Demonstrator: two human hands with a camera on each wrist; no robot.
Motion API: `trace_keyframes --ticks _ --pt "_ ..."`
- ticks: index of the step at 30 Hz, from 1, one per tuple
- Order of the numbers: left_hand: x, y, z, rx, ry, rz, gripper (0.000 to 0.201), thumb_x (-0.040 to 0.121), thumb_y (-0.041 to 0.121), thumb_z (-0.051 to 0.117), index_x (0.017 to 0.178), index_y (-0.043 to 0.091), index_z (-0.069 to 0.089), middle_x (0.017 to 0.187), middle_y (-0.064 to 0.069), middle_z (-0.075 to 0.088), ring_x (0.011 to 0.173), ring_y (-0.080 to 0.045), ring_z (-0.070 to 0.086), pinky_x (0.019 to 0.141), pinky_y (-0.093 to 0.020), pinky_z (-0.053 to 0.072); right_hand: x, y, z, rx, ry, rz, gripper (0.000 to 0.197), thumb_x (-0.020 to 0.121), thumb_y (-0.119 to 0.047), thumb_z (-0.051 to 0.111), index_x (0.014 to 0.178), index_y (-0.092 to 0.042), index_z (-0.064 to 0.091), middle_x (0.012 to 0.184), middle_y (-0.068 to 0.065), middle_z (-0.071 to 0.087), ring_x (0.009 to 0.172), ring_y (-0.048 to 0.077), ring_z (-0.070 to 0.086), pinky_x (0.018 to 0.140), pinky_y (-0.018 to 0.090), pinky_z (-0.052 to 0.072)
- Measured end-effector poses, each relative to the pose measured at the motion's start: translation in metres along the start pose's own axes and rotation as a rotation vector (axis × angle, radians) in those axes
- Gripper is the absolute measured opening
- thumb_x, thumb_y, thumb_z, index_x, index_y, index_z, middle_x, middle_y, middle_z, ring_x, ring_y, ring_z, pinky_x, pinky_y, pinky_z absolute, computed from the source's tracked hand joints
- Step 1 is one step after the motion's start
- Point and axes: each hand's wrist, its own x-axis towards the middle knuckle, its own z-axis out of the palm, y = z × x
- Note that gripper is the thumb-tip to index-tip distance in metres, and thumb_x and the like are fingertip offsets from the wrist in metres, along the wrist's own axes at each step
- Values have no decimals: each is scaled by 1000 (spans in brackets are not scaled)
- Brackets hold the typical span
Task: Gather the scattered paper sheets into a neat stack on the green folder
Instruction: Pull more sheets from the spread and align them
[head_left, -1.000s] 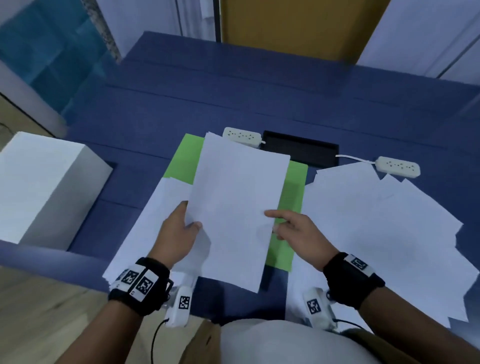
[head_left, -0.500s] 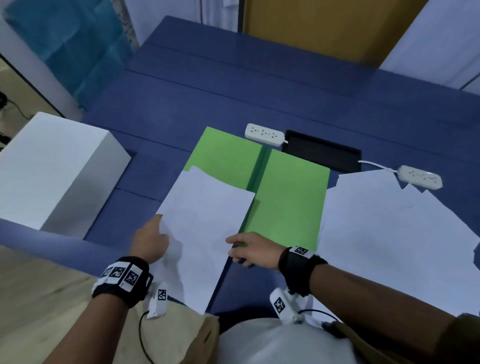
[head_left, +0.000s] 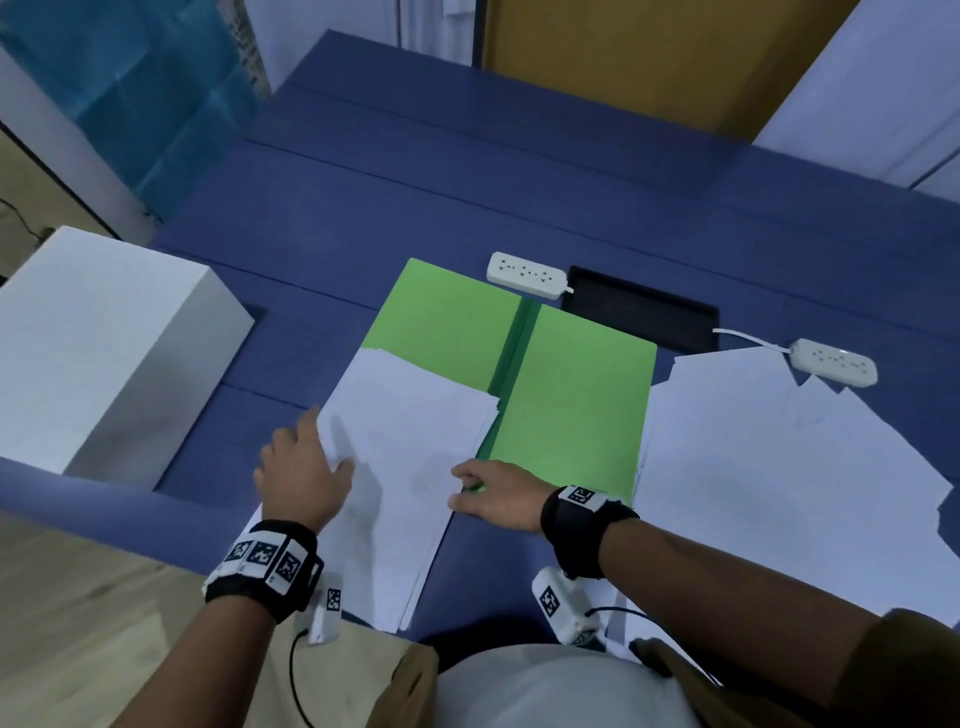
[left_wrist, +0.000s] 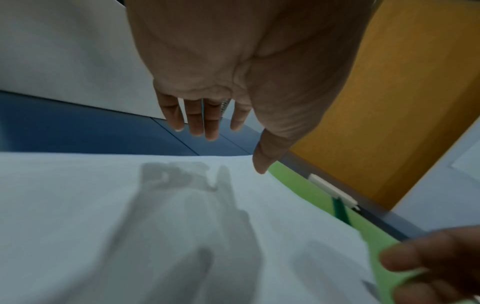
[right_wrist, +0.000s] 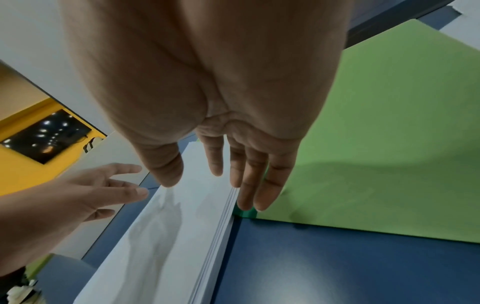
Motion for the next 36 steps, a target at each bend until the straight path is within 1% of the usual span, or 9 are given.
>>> trace_keyframes --ticks 7,12,16,20,24,27,30,33,36 --pt "-34 54 31 -111 -129 203 61 93 44 68 148 30 45 137 -6 51 127 -32 50 106 -52 36 -12 18 -23 164 89 -2 48 97 -45 66 141 -26 59 122 -8 63 114 16 65 102 34 52" --pt "-60 91 56 -89 -259 352 54 93 46 66 143 33 49 133 0 53 123 -26 55 101 -47 40 -40 51 -47 323 189 22 36 101 -36 65 134 -22 62 105 -9 63 92 12 64 81 26 52" --pt "-80 118 81 -82 -390 497 54 92 44 67 142 29 52 129 -1 55 121 -24 58 103 -44 48 -75 97 -63 415 294 67 30 104 -32 63 130 -19 65 111 0 68 96 14 68 81 27 53" --pt "-105 154 103 -79 -491 613 51 94 37 69 142 25 53 128 0 55 119 -18 58 101 -32 48 -117 157 -74 579 414 149 23 104 -26 63 125 -18 67 119 8 71 97 18 70 82 30 54" --pt "-129 192 123 -35 -567 703 51 95 37 68 143 26 53 127 2 56 120 -16 57 104 -32 48 -159 218 -77 716 498 215 22 101 -27 67 122 -21 69 121 8 71 98 20 71 85 34 56" --pt "-141 226 138 32 -607 741 51 96 38 67 144 25 52 131 2 56 121 -16 57 106 -35 47 -181 256 -77 758 526 232 22 101 -29 67 122 -23 69 119 5 71 100 20 71 87 35 56" --pt "-154 262 154 91 -611 783 50 98 40 65 144 25 52 131 1 56 120 -16 58 104 -32 46 -199 287 -80 789 534 234 22 102 -29 65 123 -23 68 118 3 71 102 22 71 88 36 56" --pt "-168 296 179 156 -626 775 50 99 40 65 144 24 51 135 -2 55 121 -17 57 104 -31 45 -216 317 -87 787 542 240 23 103 -30 63 125 -24 67 122 2 70 111 24 70 92 36 56" --pt "-180 321 211 255 -620 724 63 96 44 67 150 22 45 147 -8 44 132 -25 50 112 -38 42 -229 347 -96 791 552 246 23 104 -29 63 127 -24 65 124 3 68 115 25 67 96 39 56"
